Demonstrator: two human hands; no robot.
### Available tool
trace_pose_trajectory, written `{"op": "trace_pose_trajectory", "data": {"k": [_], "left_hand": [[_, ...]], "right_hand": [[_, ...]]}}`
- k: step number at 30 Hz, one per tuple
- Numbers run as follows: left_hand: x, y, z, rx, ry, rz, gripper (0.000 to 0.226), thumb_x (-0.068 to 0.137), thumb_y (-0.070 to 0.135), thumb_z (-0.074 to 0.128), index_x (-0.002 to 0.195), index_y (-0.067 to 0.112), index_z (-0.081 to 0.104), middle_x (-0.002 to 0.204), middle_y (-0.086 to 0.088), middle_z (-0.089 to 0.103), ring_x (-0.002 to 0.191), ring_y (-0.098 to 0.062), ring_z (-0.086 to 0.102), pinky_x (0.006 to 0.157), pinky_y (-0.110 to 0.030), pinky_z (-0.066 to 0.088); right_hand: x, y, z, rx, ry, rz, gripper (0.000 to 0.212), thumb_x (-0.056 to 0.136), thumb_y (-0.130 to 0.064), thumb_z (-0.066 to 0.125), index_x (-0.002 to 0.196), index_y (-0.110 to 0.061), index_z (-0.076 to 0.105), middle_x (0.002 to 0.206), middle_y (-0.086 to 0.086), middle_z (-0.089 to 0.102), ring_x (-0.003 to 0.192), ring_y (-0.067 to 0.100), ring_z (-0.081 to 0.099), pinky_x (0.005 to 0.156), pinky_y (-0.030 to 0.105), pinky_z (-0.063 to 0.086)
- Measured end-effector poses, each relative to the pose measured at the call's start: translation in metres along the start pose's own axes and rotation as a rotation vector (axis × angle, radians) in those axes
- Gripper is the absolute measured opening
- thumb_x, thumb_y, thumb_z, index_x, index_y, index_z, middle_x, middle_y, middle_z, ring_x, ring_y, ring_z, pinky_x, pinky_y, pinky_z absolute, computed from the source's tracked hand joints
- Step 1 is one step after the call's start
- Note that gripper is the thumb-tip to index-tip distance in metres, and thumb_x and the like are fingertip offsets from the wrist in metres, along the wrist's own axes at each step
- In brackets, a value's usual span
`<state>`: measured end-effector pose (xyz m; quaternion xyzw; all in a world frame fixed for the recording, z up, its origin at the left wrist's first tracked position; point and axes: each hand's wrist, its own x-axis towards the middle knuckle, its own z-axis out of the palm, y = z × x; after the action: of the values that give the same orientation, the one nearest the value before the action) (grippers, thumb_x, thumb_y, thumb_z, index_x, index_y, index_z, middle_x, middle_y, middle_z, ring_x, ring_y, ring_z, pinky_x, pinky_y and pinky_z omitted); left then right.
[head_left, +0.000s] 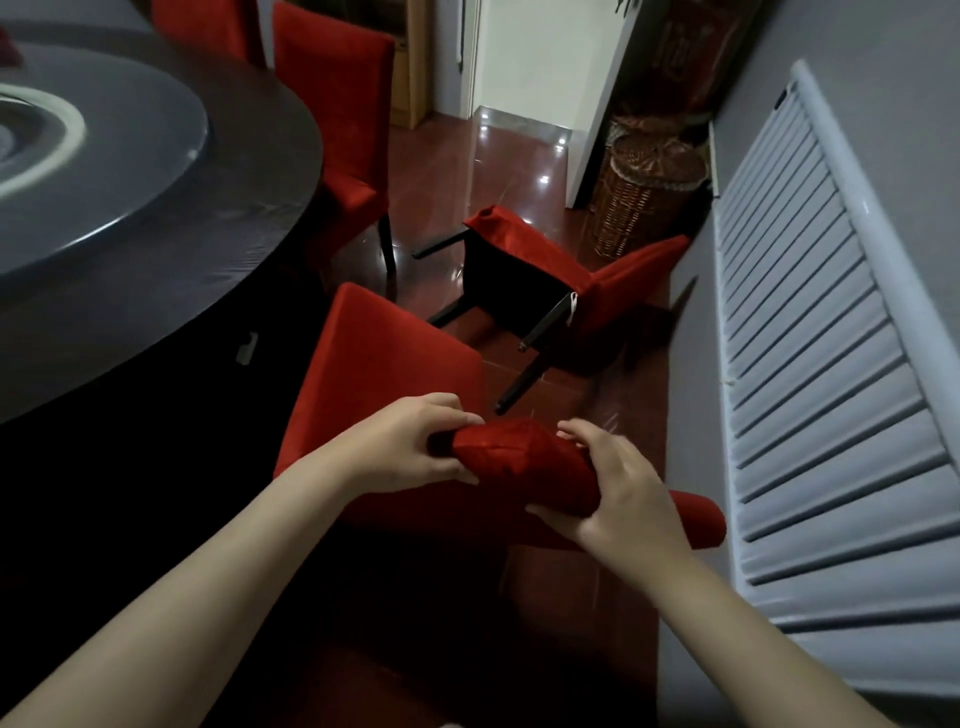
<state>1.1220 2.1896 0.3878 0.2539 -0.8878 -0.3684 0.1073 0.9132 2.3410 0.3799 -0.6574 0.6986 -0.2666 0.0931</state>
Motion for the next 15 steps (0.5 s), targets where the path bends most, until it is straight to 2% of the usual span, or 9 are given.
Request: {"op": "trace_pose_trajectory", "data": {"k": [3,8,10,12,13,15], "left_hand": [[-0.010,-0.007,-0.008,-0.036,0.009,-0.040,0.043,0.074,0.033,0.082,0.114,0.030,0.069,0.094,0.014,0.057,0.093,-0.004,0.059,0.083,-0.021,0.046],[-0.024,-0.012,-0.020,-0.043,0.001,-0.163,0.054,0.074,0.032,0.082,0.124,0.032,0.061,0.112,0.015,0.056,0.107,0.001,0.054,0.098,-0.023,0.041],[-0.029,-0.007,-0.027,0.011,-0.085,-0.217,0.067,0.076,0.037,0.079,0.136,0.032,0.050,0.126,0.014,0.050,0.120,-0.002,0.048,0.105,-0.023,0.036],[-0.031,0.002,-0.034,0.107,-0.199,-0.269,0.088,0.074,0.050,0.077,0.147,0.034,0.031,0.144,0.014,0.037,0.134,-0.007,0.036,0.110,-0.020,0.027],[-0.031,0.009,-0.037,0.140,-0.225,-0.275,0.096,0.071,0.056,0.075,0.150,0.035,0.024,0.148,0.015,0.031,0.137,-0.006,0.031,0.109,-0.018,0.024],[-0.027,0.029,-0.042,0.173,-0.215,-0.219,0.099,0.070,0.060,0.074,0.150,0.039,0.020,0.149,0.017,0.030,0.135,-0.003,0.031,0.108,-0.018,0.025]], "right_hand": [[0.002,0.001,0.008,0.055,-0.115,0.051,0.065,0.077,-0.051,0.071,0.133,-0.027,0.049,0.124,-0.013,0.057,0.111,0.011,0.053,0.098,0.039,0.044],[0.015,-0.013,0.020,0.054,-0.121,0.028,0.053,0.080,-0.043,0.072,0.127,-0.025,0.055,0.111,-0.009,0.063,0.096,0.019,0.056,0.090,0.043,0.045],[0.015,-0.019,0.024,0.042,-0.100,0.031,0.051,0.081,-0.044,0.071,0.126,-0.025,0.056,0.108,-0.007,0.063,0.092,0.019,0.055,0.088,0.042,0.045],[0.015,-0.024,0.027,0.030,-0.093,0.034,0.050,0.083,-0.042,0.069,0.128,-0.025,0.055,0.108,-0.007,0.062,0.093,0.019,0.054,0.090,0.041,0.043],[0.016,-0.025,0.028,0.018,-0.097,0.031,0.050,0.083,-0.041,0.070,0.128,-0.026,0.054,0.109,-0.008,0.062,0.094,0.019,0.054,0.091,0.040,0.041],[0.018,-0.027,0.028,-0.004,-0.115,0.028,0.052,0.084,-0.038,0.069,0.131,-0.027,0.051,0.112,-0.009,0.060,0.096,0.018,0.052,0.093,0.040,0.039]]}}
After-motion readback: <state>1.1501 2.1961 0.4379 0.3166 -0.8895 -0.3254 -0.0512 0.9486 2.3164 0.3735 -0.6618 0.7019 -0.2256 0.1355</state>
